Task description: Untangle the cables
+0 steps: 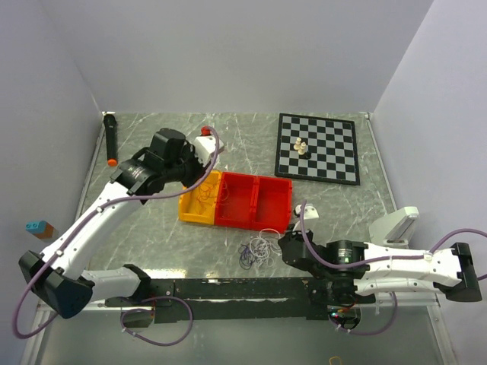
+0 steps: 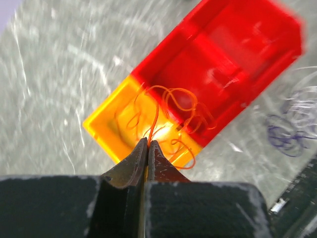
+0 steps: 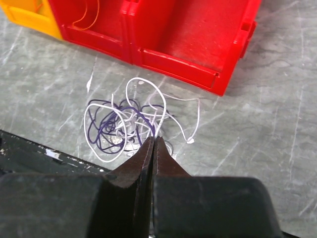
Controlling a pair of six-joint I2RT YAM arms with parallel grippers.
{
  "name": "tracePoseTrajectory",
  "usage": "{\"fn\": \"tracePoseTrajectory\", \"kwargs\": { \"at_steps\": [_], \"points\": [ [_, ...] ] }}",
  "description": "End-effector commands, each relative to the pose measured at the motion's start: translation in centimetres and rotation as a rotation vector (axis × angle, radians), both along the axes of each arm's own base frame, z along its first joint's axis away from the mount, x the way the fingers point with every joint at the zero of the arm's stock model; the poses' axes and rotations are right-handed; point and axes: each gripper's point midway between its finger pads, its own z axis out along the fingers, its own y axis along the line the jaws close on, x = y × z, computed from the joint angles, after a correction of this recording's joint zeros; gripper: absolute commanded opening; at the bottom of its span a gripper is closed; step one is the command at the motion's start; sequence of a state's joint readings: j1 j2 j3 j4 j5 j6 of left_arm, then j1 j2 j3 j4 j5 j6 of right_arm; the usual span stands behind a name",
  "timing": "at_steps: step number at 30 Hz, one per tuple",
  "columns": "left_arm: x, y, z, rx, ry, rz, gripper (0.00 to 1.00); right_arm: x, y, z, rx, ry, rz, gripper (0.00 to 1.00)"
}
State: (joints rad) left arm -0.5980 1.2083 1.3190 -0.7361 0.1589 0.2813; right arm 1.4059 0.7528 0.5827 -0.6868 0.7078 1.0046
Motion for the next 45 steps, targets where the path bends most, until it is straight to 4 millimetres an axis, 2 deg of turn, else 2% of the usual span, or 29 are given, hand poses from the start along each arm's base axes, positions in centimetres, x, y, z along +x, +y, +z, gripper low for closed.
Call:
{"fn": "tracePoseTrajectory", "kwargs": {
  "at_steps": [1,5,7,12,15,19,21,24,30,39,40,45],
  "points": [
    [3.6,1.9,0.3,-0.065,-0.057,0.130,0.01,0.2,0.9,1.5,0.046,-0.051,0.027,0.00],
    [4.9,3.0,-1.0,-0.082,-0.007,0.155,0.01,0.3,1.0,1.8,0.050,-0.057,0.032,0.00],
    [5.2,3.1,-0.8,-0.103,-0.008,0.158,0.01,0.3,1.1,1.8,0.053,-0.061,0.036,0.00],
    [5.4,2.4,4.5,-0.230,-0.064,0.098,0.01,0.2,1.2,1.7,0.056,-0.057,0.038,0.00],
    [5.9,2.2,6.8,-0.272,-0.080,0.093,0.01,0.1,1.4,1.6,0.060,-0.056,0.044,0.00],
    [6.7,2.9,8.0,-0.294,-0.097,0.140,0.01,0.1,1.6,1.4,0.065,-0.051,0.042,0.00],
    [6.6,3.0,7.9,-0.299,-0.084,0.147,0.01,0.1,1.6,1.2,0.071,-0.047,0.044,0.00],
    [6.1,3.0,6.2,-0.290,-0.048,0.141,0.01,0.0,1.6,1.0,0.075,-0.044,0.045,0.00],
    [6.0,3.9,1.4,-0.223,-0.005,0.178,0.01,0.1,1.5,0.7,0.072,-0.045,0.036,0.00],
    [6.5,5.8,-7.3,-0.071,0.066,0.230,0.01,0.0,1.4,0.4,0.082,-0.041,0.030,0.00],
    [6.5,5.8,-8.1,-0.060,0.084,0.228,0.02,0.1,1.4,0.4,0.079,-0.041,0.030,0.00],
    [5.7,4.8,-11.9,-0.024,0.231,0.176,0.24,0.1,1.4,0.4,0.075,-0.041,0.028,0.00]
  ]
}}
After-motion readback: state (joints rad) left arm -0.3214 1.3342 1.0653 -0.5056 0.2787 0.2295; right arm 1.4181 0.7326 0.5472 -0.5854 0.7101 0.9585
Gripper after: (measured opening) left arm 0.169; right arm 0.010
